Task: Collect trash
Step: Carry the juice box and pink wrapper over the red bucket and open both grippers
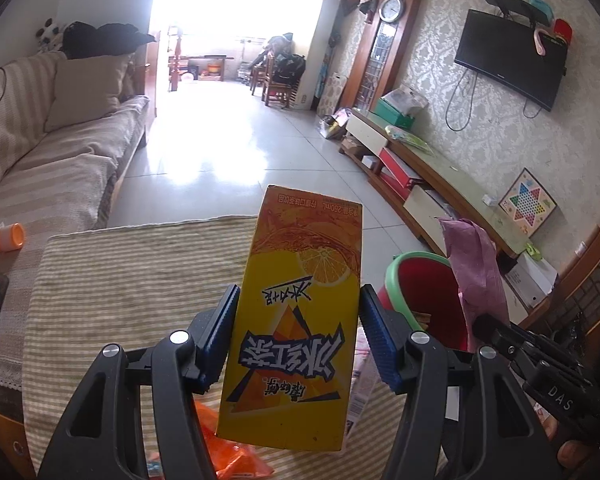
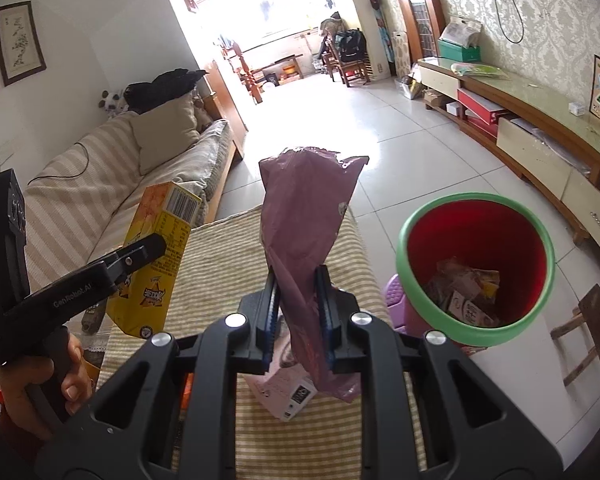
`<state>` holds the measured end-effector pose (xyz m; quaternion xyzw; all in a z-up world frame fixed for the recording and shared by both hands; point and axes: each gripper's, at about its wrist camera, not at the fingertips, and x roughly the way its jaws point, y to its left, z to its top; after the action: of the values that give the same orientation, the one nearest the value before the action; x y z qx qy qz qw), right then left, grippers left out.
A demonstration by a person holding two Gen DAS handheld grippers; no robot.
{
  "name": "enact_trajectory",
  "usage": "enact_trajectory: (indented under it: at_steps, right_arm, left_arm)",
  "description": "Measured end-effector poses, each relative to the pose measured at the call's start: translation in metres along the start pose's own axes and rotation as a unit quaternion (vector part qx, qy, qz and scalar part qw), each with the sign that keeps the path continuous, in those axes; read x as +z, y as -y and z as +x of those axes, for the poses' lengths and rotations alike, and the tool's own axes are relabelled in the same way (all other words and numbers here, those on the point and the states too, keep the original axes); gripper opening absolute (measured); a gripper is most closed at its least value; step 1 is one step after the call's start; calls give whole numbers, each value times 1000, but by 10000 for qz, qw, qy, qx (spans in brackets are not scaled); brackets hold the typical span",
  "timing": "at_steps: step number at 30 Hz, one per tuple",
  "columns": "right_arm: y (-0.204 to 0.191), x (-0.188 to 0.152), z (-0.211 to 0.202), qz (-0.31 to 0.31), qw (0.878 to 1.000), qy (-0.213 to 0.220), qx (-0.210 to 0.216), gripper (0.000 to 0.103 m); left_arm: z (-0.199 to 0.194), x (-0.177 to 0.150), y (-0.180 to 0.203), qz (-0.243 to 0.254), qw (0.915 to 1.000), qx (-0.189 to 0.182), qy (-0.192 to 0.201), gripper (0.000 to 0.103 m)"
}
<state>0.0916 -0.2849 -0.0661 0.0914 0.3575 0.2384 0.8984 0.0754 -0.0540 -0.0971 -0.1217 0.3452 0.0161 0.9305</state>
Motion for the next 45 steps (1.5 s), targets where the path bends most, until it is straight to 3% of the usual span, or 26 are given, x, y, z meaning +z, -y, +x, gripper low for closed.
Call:
enact_trajectory:
  at_steps: [13, 20, 32, 33, 34, 36, 38, 45]
  right_arm:
    - [47, 7, -26, 344, 9985, 210, -383, 18]
    - [76, 8, -32, 460, 9965, 245, -652, 18]
    - [146, 18, 14, 1023, 9899, 153, -971, 19]
    - [150, 21, 21, 999, 9889, 134, -1090, 23]
    - [153, 23, 26, 1010, 9875, 125, -1201, 43]
    - [161, 23, 26, 1160, 9831, 291, -1385, 71]
    - [167, 19, 15, 1324, 9796, 536, -1415, 72]
    - [171, -21, -28, 1799, 9613, 661, -1980, 75]
  left_arm:
    - [30, 9, 63, 492, 9979, -351, -248, 57]
    - [38, 5, 73, 510, 9969, -498, -337, 57]
    - [54, -3, 82, 710, 9942, -563, -583, 57]
    - [57, -2, 84, 718, 9939, -588, -599, 57]
    - [60, -3, 88, 740, 9934, -622, -618, 57]
    - [69, -2, 96, 843, 9918, -703, -658, 57]
    - [79, -3, 107, 968, 9899, -776, -687, 57]
    - [121, -1, 152, 1146, 9813, -1235, -931, 57]
